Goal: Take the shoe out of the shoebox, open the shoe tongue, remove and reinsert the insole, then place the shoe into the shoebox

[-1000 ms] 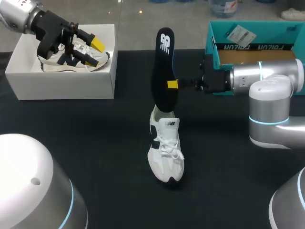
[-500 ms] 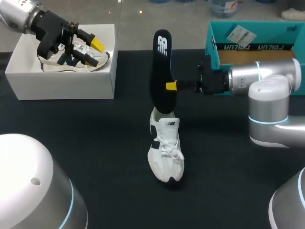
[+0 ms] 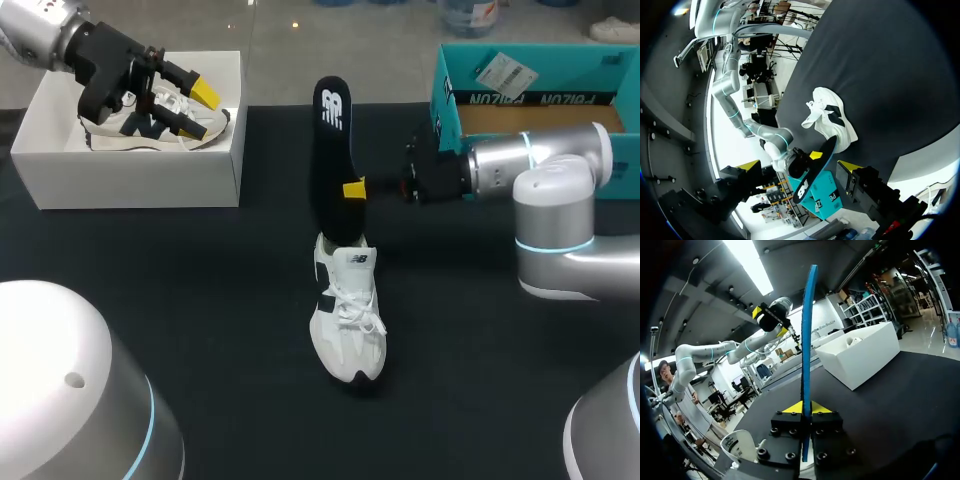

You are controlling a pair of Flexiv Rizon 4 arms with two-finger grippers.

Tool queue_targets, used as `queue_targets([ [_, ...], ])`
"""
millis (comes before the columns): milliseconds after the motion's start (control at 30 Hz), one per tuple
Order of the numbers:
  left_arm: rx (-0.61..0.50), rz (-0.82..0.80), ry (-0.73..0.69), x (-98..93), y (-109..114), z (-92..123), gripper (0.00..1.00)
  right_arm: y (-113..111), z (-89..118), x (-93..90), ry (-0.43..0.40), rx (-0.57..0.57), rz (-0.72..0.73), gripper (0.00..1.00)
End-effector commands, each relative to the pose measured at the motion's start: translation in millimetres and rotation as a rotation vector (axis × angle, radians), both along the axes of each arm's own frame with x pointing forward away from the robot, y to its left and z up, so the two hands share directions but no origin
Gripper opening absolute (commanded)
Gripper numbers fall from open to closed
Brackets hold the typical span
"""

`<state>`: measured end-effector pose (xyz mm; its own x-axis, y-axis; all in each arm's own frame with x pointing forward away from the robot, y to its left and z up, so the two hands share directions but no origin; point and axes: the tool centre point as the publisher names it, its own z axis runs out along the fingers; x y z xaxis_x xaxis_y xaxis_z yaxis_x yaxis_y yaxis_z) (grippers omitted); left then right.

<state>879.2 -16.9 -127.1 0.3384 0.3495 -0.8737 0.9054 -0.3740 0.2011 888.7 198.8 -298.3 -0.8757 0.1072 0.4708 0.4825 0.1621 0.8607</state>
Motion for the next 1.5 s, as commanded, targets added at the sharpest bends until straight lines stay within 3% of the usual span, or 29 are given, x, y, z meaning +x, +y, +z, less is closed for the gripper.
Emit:
queue_targets([
  [33, 0.002, 0.0, -0.002, -0.5, 0, 0, 1.0, 6, -14, 1.1, 0.011, -0.006, 0.015, 0.0],
  [967, 0.002, 0.0, -0.002, -0.5, 0, 0, 1.0, 8, -64, -44.7, 0.166, -0.043, -0.043, 0.0],
  [1167, 0.002, 0.0, -0.002, -0.5, 0, 0, 1.0, 7, -62, -49.3, 0.166, -0.044, -0.061, 0.0],
  [1500, 0.002, 0.0, -0.002, -0.5, 0, 0, 1.0, -2, -41, -37.5, 0.091, -0.071, -0.083, 0.0],
])
